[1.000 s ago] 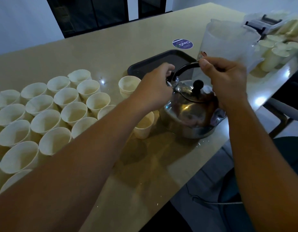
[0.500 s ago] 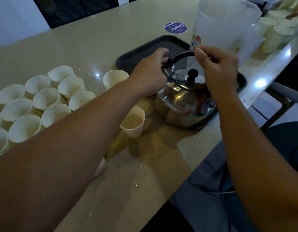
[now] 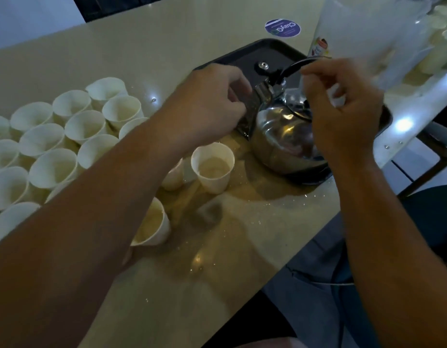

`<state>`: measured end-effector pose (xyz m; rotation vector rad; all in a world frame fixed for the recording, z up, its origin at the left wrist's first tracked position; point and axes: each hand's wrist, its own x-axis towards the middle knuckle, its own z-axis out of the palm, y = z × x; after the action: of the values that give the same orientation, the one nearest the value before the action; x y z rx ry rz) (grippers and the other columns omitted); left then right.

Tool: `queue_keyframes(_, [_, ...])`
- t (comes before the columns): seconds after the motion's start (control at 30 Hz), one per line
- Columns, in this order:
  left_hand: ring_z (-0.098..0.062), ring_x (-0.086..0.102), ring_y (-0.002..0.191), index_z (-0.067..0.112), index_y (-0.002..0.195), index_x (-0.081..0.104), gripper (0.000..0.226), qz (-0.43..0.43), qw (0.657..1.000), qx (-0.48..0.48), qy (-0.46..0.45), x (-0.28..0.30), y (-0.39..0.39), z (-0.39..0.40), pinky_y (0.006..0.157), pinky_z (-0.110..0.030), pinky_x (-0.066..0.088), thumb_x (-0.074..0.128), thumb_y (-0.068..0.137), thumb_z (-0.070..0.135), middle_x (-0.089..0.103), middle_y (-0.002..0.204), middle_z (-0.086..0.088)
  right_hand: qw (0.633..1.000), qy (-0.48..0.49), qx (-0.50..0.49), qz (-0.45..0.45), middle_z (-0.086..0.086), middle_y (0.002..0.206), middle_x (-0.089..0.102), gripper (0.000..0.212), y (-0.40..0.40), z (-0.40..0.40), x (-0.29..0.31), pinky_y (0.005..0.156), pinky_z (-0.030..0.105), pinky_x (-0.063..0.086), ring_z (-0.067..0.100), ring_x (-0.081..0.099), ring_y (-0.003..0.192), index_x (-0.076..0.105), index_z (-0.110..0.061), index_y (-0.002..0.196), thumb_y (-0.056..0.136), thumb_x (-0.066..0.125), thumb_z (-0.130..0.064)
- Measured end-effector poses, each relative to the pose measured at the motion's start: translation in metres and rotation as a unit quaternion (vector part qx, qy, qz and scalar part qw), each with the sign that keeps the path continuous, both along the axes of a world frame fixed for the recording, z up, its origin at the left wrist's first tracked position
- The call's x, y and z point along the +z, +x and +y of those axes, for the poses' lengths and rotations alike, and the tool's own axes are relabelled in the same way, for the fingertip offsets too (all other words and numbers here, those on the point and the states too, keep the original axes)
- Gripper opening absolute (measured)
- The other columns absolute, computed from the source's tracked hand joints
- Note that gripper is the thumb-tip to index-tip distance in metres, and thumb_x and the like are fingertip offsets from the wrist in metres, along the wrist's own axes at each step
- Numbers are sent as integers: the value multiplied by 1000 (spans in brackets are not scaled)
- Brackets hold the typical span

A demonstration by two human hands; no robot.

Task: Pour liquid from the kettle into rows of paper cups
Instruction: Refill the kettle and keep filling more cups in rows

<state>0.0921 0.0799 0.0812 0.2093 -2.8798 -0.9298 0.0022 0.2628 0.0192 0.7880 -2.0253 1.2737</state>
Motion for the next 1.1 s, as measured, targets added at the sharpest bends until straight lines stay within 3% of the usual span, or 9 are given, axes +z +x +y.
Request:
queue_keyframes(0.13, [4, 53, 78, 38, 117, 64, 23, -24, 998, 48, -17, -1, 40, -14, 63, -12, 35, 62, 96, 27, 60, 93, 17, 981, 92, 110, -133, -15, 78, 63, 10, 35, -22, 0, 65, 12, 49, 5, 61, 68, 65, -27, 105, 99, 59, -23])
queue_keyframes(0.23, [-1, 55, 76, 36, 119, 65, 25, -22, 995, 93, -29, -2, 67, -25, 66, -17, 38, 62, 96, 31, 63, 100, 13, 939, 187, 132, -258, -14, 72, 64, 12, 47, -39, -3, 62, 6, 47, -2, 62, 67, 64, -38, 95, 100, 61, -28])
queue_keyframes(0.3, [-1, 55, 77, 37, 120, 65, 26, -28, 992, 124, -27, -4, 82, -32, 65, -17, 38, 64, 95, 30, 64, 101, 14, 913, 225, 136, -311, -13, 75, 66, 12, 51, -47, -10, 60, 3, 46, -8, 61, 68, 64, -40, 93, 101, 57, -34])
queue_keyframes(0.4, [-1, 58, 79, 37, 117, 67, 25, -26, 986, 164, 15, -5, 106, -44, 61, -16, 37, 65, 93, 28, 66, 95, 16, 894, 235, 146, -352, -12, 85, 71, 17, 55, -56, -23, 66, 15, 56, -2, 66, 75, 70, -37, 107, 103, 54, -33])
queue_keyframes(0.47, [-2, 60, 81, 38, 115, 68, 24, -10, 980, 190, 61, -6, 124, -48, 62, -17, 39, 65, 94, 28, 65, 92, 18, 883, 213, 159, -386, -11, 89, 71, 22, 57, -60, -28, 62, 18, 58, -5, 66, 73, 70, -30, 118, 103, 54, -27])
queue_keyframes(0.57, [-4, 63, 86, 39, 113, 69, 22, 24, 968, 222, 112, -13, 147, -42, 65, -17, 42, 65, 95, 28, 67, 95, 20, 877, 183, 170, -410, -11, 88, 70, 23, 59, -64, -29, 60, 17, 57, -5, 67, 73, 71, -28, 117, 104, 54, -20])
queue_keyframes(0.73, [-6, 62, 80, 39, 112, 70, 21, 47, 955, 247, 159, -26, 161, -38, 64, -16, 41, 66, 94, 28, 67, 96, 20, 860, 167, 197, -441, -7, 94, 75, 26, 67, -75, -29, 73, 37, 64, 15, 73, 89, 72, -39, 93, 102, 57, -19])
queue_keyframes(0.97, [-6, 62, 78, 39, 110, 70, 20, 57, 953, 242, 172, -32, 163, -39, 66, -19, 45, 65, 94, 27, 68, 94, 19, 845, 172, 223, -456, -7, 89, 76, 19, 79, -84, -32, 73, 41, 64, 13, 74, 85, 77, -29, 102, 101, 60, -19])
queue_keyframes(1.1, [-6, 62, 79, 37, 112, 70, 21, 56, 955, 234, 176, -35, 162, -35, 66, -17, 44, 66, 94, 26, 68, 95, 20, 830, 177, 248, -467, -10, 91, 75, 23, 88, -90, -31, 73, 39, 64, 11, 73, 86, 76, -34, 100, 101, 58, -19])
